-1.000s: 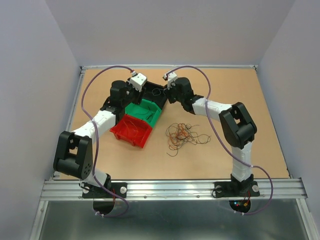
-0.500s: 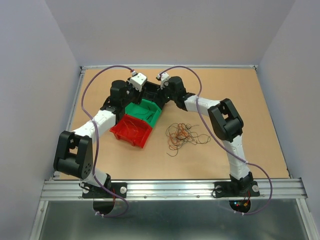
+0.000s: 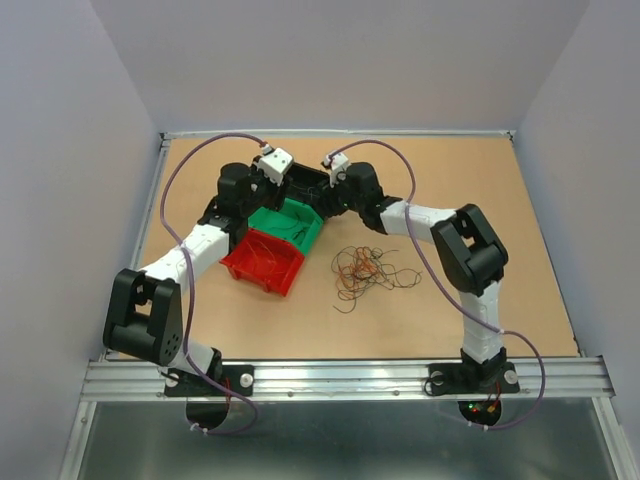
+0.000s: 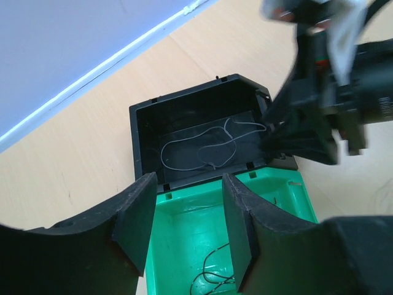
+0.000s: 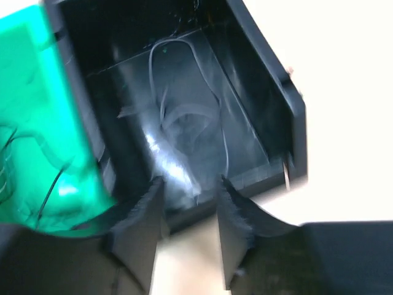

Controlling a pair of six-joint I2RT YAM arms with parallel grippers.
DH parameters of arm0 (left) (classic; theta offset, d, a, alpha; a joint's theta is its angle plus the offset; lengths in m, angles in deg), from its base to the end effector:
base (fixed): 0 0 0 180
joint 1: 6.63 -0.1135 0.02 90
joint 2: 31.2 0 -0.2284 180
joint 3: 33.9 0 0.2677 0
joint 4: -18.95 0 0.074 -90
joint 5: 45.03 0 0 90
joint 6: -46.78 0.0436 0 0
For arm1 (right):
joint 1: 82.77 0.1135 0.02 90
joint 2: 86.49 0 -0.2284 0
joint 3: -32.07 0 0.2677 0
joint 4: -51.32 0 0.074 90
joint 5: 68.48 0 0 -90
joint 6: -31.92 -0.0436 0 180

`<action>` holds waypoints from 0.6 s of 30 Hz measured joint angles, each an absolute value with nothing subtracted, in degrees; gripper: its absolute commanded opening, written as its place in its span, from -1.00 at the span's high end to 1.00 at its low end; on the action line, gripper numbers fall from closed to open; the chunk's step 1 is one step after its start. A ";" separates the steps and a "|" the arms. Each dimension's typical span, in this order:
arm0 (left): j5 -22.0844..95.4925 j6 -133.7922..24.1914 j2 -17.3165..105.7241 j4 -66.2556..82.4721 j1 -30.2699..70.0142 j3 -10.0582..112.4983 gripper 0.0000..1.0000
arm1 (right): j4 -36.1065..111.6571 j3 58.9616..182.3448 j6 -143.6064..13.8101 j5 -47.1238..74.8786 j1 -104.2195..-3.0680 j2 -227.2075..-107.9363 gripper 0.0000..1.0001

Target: Untangle the cables

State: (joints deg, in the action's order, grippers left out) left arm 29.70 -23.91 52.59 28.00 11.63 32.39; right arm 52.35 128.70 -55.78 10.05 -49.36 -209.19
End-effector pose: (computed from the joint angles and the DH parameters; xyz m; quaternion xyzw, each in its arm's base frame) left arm 0.3434 -0.1254 0.2430 0.3238 0.6826 -0.0947 0.6482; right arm 0.4039 0.2768 0.1386 -0.3084 0.7825 0.2245 0.4921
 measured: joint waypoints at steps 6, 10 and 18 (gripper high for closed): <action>28.52 -21.94 50.40 28.81 13.10 30.45 -0.47 | 57.35 111.52 -56.65 12.09 -49.36 -191.68 -0.32; 27.82 -19.19 48.50 29.31 16.53 27.98 -0.61 | 60.81 104.04 -58.18 15.21 -49.36 -181.43 -0.38; 26.66 -14.49 49.05 24.24 28.70 27.63 -0.54 | 58.71 87.52 -65.13 28.46 -49.36 -165.60 -0.35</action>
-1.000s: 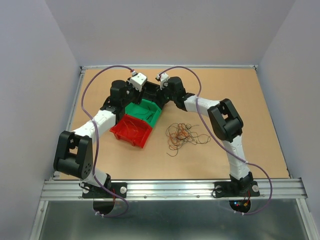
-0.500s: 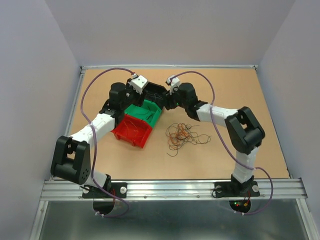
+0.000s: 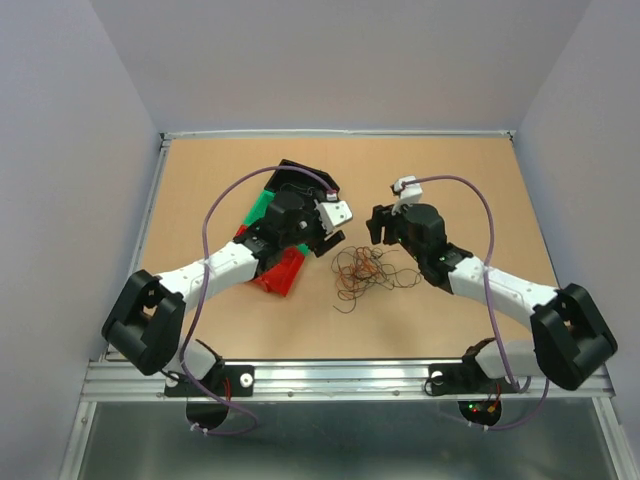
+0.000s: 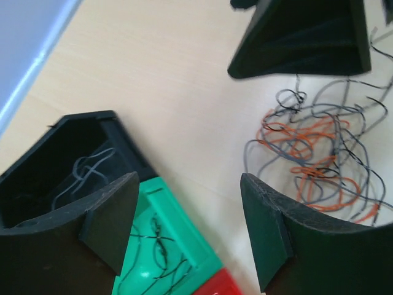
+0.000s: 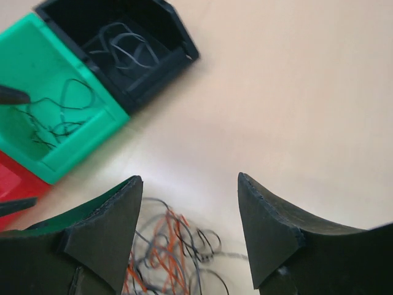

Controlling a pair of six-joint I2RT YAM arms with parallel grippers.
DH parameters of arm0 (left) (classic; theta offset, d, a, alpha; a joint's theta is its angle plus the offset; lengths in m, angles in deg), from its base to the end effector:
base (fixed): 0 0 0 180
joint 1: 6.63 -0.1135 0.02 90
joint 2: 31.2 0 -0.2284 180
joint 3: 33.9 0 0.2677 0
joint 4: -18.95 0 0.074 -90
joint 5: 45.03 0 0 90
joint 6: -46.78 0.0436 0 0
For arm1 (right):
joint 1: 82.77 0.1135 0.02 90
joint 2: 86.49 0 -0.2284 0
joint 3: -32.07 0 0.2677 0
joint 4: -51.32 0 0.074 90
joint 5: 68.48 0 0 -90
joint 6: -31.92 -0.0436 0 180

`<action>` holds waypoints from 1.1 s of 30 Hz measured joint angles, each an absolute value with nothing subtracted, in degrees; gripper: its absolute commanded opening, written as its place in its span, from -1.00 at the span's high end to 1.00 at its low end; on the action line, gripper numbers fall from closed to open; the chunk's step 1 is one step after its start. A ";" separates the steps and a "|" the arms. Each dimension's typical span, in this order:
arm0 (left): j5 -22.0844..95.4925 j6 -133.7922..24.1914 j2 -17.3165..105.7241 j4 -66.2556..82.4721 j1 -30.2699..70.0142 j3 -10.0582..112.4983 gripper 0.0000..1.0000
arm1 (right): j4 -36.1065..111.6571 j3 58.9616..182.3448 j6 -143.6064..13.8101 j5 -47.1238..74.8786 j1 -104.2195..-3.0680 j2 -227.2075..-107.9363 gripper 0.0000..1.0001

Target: Untangle the cables

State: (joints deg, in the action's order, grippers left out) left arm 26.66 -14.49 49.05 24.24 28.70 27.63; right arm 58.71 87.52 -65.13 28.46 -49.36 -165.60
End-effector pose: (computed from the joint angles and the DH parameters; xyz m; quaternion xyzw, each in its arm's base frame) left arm 0.2753 -0.2119 0.2259 0.4946 0.6047 -0.1599 0.6035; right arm 0.2822 0.1799 0.1975 -0.1467 0.7858 0.1616 0.5786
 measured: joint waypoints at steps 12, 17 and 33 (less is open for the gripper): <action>25.83 -11.56 62.16 12.83 35.70 35.12 -0.38 | 50.38 77.12 -73.22 43.41 -49.38 -137.21 -0.32; 25.63 -11.47 67.95 9.23 35.68 38.45 -0.25 | 48.74 75.91 -74.05 44.74 -49.38 -134.74 -0.30; 25.13 -10.71 60.19 7.04 34.96 37.05 1.00 | 47.41 75.91 -72.98 38.34 -49.36 -137.91 -0.05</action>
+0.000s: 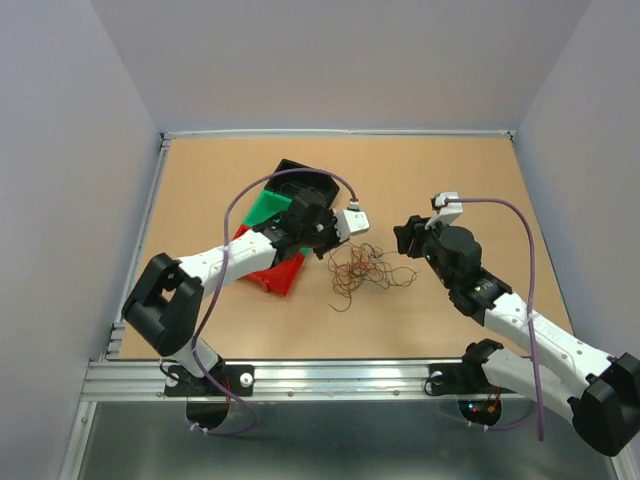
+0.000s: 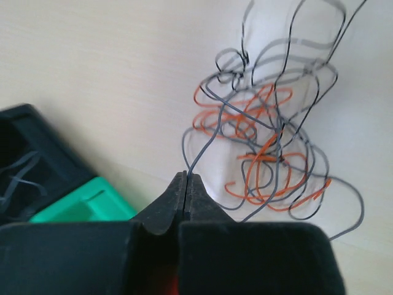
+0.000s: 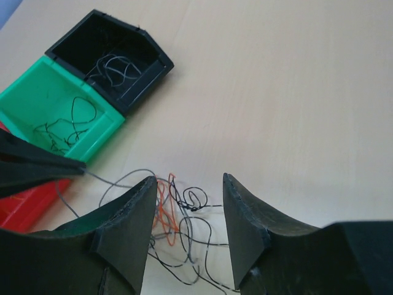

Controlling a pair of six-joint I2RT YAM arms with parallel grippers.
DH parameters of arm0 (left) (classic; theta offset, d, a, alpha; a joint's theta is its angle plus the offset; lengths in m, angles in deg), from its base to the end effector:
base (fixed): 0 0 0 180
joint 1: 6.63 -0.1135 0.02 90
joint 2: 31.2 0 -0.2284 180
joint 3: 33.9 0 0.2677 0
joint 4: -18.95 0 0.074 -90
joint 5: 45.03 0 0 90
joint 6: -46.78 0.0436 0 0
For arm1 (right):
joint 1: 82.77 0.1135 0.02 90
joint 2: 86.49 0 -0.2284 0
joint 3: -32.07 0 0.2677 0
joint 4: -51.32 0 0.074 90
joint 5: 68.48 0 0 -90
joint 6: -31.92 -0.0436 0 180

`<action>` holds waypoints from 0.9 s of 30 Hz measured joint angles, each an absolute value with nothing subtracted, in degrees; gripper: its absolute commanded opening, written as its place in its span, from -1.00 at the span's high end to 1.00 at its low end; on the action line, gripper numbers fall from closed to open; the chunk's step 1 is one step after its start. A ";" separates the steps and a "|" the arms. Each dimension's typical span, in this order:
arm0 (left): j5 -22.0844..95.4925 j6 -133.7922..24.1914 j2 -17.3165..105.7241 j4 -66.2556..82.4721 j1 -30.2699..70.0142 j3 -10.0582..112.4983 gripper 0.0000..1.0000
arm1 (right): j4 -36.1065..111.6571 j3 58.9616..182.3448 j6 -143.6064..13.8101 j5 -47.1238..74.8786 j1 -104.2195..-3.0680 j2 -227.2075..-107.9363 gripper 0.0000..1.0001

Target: Untangle the cables

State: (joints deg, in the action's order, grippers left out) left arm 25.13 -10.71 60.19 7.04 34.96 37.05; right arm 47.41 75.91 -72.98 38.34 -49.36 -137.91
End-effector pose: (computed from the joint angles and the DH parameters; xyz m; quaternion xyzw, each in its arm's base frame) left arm 0.2696 -0.2590 0.1868 0.5863 0.6387 -0.1880 0.4615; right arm 0.2209 0.1306 0.2337 -0.0319 0.7709 0.1528 0.6175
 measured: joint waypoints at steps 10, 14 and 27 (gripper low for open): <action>23.73 -12.85 48.52 6.50 34.63 39.41 1.00 | 56.85 73.99 -68.54 22.95 -49.36 -143.75 -0.29; 21.63 -14.36 48.46 0.79 34.82 47.87 1.00 | 63.08 74.01 -67.45 16.44 -49.36 -150.02 -0.36; 27.88 -18.07 54.82 -12.85 41.82 88.06 1.00 | 73.51 74.56 -65.90 3.87 -49.36 -164.18 -0.31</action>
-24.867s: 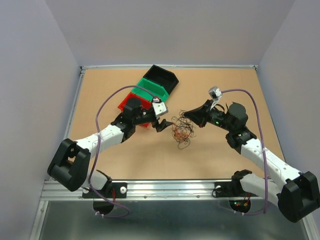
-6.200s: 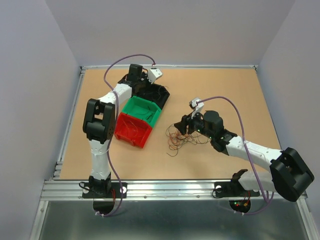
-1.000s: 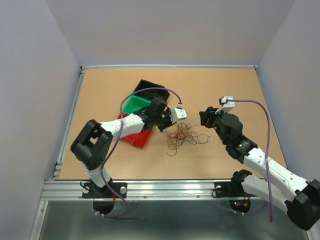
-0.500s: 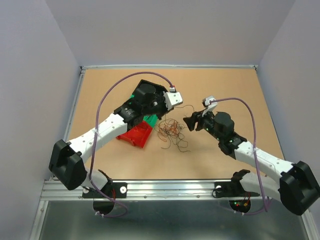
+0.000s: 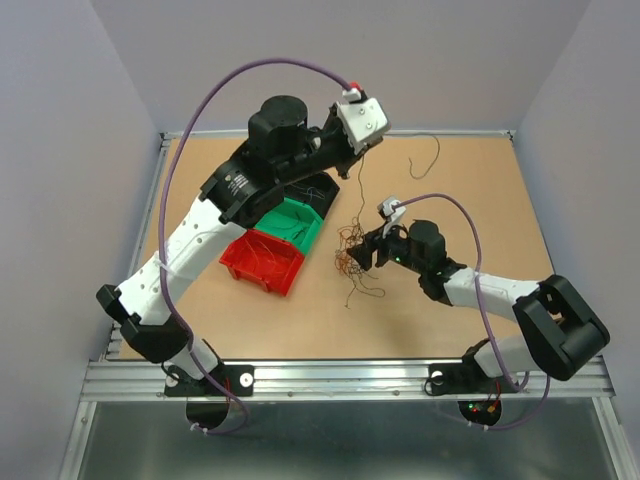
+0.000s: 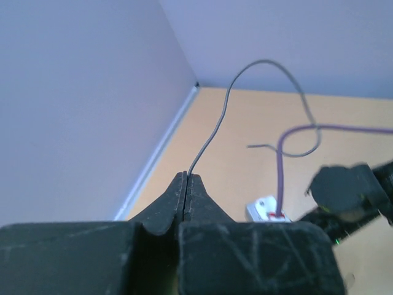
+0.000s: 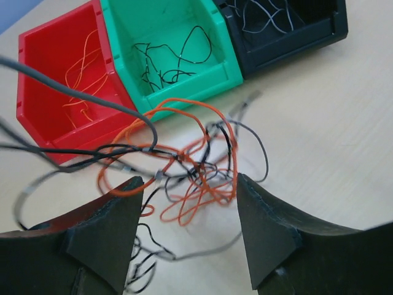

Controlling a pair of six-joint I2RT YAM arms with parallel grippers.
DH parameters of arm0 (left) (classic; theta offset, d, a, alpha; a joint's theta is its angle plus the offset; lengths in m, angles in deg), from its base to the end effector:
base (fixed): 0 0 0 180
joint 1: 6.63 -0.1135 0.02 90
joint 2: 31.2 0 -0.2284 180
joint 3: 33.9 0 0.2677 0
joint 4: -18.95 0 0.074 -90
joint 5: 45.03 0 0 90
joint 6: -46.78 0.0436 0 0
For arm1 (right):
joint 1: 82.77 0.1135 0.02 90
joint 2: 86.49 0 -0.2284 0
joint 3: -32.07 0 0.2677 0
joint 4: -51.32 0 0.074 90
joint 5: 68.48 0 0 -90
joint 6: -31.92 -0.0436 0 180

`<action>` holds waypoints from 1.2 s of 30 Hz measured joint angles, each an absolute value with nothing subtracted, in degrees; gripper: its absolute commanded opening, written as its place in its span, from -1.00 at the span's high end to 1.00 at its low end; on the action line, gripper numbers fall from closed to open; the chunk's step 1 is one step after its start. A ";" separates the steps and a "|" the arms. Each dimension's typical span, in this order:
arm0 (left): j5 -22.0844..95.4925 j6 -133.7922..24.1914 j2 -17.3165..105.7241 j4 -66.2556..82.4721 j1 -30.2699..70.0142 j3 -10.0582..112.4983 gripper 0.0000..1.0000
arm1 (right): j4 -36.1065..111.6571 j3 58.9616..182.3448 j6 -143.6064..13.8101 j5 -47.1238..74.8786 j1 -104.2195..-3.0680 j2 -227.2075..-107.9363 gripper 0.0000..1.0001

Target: Untangle the cables

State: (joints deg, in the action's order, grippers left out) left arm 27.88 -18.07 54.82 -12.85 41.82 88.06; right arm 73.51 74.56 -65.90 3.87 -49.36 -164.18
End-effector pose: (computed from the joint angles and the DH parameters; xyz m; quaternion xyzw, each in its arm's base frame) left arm 0.2134 -0.2601 0.5068 0.4906 0.4742 -0.2453 0.6887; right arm 0.2453 0.1777 0.1563 -0.2644 0.7330 0.3289 0.5334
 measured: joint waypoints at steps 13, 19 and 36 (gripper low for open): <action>42.00 -20.19 61.02 -8.87 41.64 107.89 1.00 | 74.99 77.03 -67.30 5.62 -49.36 -168.82 0.99; 54.46 -18.77 58.53 0.79 41.62 106.07 1.00 | 72.06 77.03 -71.34 20.74 -49.36 -166.19 0.99; 59.69 -17.27 55.32 6.61 41.64 97.66 1.00 | 67.19 73.71 -76.39 44.59 -49.36 -149.54 0.99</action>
State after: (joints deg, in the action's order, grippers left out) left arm 59.69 -17.27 55.32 6.61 41.64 97.66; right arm 67.19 73.71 -76.39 44.59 -49.36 -149.54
